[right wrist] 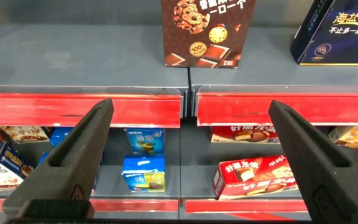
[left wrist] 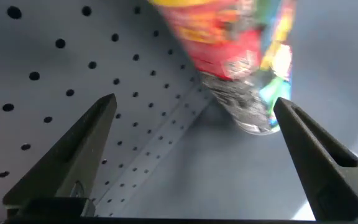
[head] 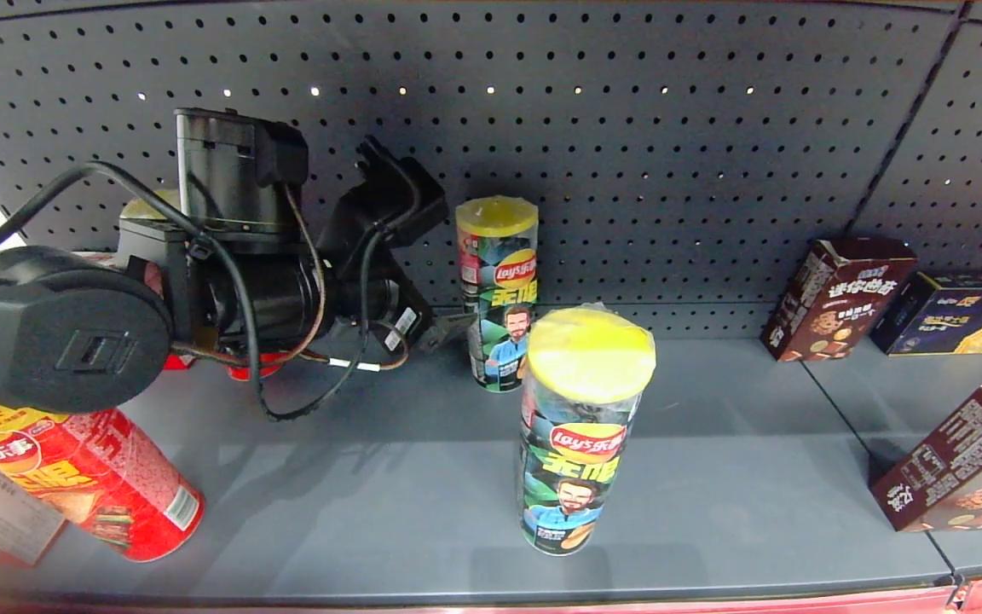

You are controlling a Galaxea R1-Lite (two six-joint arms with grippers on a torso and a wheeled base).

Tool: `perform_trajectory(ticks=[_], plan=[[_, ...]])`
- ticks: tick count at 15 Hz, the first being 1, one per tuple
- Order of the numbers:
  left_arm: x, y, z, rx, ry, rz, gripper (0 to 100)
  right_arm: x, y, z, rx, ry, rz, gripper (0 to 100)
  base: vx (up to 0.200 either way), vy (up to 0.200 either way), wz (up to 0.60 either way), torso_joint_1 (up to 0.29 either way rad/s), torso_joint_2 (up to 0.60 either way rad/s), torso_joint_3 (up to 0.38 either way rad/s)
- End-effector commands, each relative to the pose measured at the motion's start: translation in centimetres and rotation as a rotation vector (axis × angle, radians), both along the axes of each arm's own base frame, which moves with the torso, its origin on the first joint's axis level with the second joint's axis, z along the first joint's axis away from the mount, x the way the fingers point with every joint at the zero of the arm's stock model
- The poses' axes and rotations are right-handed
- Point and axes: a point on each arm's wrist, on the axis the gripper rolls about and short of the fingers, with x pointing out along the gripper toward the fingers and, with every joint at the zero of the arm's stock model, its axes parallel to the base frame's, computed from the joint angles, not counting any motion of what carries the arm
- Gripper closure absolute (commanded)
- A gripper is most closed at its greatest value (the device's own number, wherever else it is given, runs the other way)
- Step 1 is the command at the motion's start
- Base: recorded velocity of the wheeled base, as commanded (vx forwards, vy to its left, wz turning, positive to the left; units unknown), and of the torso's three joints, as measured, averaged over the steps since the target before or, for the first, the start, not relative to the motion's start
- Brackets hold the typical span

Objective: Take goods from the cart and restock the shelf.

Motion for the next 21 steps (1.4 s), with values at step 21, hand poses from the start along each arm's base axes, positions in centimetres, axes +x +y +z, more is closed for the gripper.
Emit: perform_trajectory(ticks=[21], plan=[[1.1, 0.4, -0.3, 0.026, -0.027, 0.132, 0, 0.0, 0.0, 0.0, -0.001, 0.001, 0.000, 0, 0.000, 0.000, 0.00, 0.000, 0.00, 0.000]])
